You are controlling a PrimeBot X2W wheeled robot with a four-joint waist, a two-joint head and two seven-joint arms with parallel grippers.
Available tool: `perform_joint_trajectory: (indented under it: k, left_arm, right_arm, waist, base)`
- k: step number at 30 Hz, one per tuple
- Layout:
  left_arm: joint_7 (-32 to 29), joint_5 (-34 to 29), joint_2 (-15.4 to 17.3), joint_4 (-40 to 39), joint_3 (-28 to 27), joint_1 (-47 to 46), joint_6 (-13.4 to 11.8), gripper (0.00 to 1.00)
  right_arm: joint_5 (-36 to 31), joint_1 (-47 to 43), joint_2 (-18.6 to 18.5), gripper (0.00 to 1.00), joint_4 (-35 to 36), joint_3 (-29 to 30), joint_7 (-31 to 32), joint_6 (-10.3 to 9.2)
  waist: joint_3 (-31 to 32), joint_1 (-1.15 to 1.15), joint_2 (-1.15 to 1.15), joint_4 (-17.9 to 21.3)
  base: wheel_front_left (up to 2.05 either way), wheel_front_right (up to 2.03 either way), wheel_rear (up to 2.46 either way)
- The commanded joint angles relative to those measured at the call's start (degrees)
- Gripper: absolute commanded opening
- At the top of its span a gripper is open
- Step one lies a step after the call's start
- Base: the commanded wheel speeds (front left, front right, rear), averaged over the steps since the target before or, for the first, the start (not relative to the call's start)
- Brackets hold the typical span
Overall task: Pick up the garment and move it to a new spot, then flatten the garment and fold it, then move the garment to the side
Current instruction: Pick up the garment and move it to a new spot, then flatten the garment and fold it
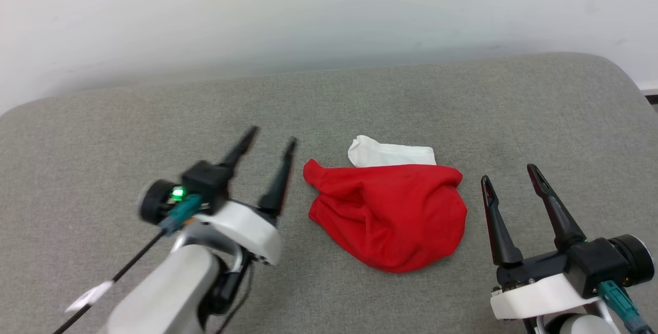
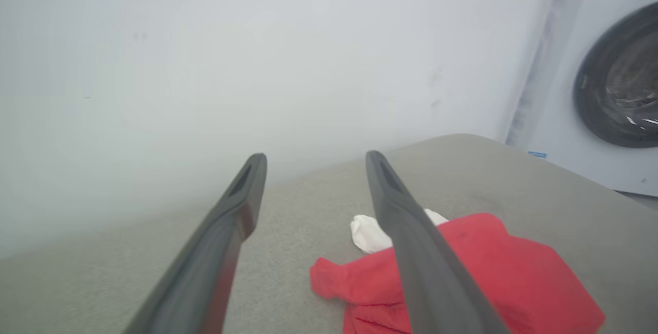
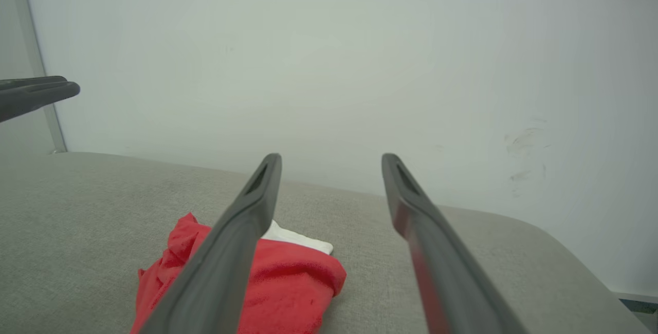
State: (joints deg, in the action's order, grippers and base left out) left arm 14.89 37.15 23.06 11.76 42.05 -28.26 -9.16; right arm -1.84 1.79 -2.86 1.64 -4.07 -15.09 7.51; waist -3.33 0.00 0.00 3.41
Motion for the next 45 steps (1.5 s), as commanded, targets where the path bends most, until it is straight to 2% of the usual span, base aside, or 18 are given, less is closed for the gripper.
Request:
perform_joint_trajectory:
  k: [1, 4, 6, 10, 15, 24, 34, 39, 43, 45]
  left_arm:
    - [0.4, -1.7, 1.1, -3.0, -2.9, 2.2, -0.6, 1.00]
    - [0.3, -4.2, 2.4, -8.4, -9.5, 8.9, -1.4, 1.00]
    - [0.3, -6.1, 2.0, -11.7, -13.8, 13.3, -1.3, 1.00]
    - [0.3, -11.0, -0.1, -15.6, -20.1, 21.4, 0.0, 1.00]
    - [0.3, -15.7, -4.3, -16.5, -24.4, 26.7, 2.8, 1.00]
    - [0.3, -20.9, -10.2, -14.1, -28.3, 29.1, 7.8, 1.00]
    - [0.3, -22.0, -12.2, -11.5, -31.7, 27.6, 11.9, 1.00]
    - [-1.9, -21.4, -10.4, -8.4, -29.3, 22.9, 14.7, 1.00]
    - [-8.8, -18.9, -8.0, -7.8, -26.2, 14.8, 16.2, 1.00]
    - [-14.3, -15.9, -6.8, -7.6, -23.7, 10.0, 16.5, 1.00]
  right_arm:
    - [0.0, -0.7, 0.0, 1.00, 0.2, -0.1, -0.1, -0.04]
    - [0.2, -0.7, 0.0, 1.00, 0.8, -0.4, -0.1, -0.04]
    - [0.5, -0.8, 0.0, 1.00, 1.2, -0.5, -0.1, -0.04]
    - [0.7, -1.1, 0.0, 1.00, 1.9, -0.4, -0.1, -0.04]
    - [0.8, -1.5, 0.0, 1.00, 2.5, -0.3, -0.1, -0.04]
    - [1.0, -0.7, 0.0, 1.00, 2.3, -1.1, -0.1, -0.04]
    - [0.8, -0.3, 0.0, 1.00, 2.6, -1.3, -0.1, -0.04]
    - [0.5, 0.4, 0.0, 1.00, 2.7, -1.4, -0.1, -0.04]
    - [0.2, 1.1, 0.0, 1.00, 3.1, -1.1, -0.1, -0.04]
    - [0.1, 1.8, 0.0, 1.00, 3.3, -1.1, -0.1, -0.04]
  waist:
    - [0.3, 0.00, 0.00, -0.5]
    - [0.2, 0.00, 0.00, -0.6]
    - [0.0, 0.00, 0.00, -0.7]
    - [-0.4, 0.00, 0.00, -0.9]
    - [-0.7, 0.00, 0.00, -1.4]
    - [-0.6, 0.00, 0.00, -1.0]
    - [-1.5, 0.00, 0.00, 0.4]
    - [-3.2, 0.00, 0.00, 1.4]
    - [-5.3, 0.00, 0.00, 1.8]
    - [-6.7, 0.00, 0.00, 2.0]
  base:
    - [0.00, 0.00, 0.00]
    - [0.00, 0.00, 0.00]
    - [0.00, 0.00, 0.00]
    - [0.00, 0.00, 0.00]
    - [0.00, 0.00, 0.00]
    - [0.00, 0.00, 0.00]
    - [0.00, 0.00, 0.00]
    - [0.00, 0.00, 0.00]
    - [0.00, 0.00, 0.00]
    - [0.00, 0.00, 0.00]
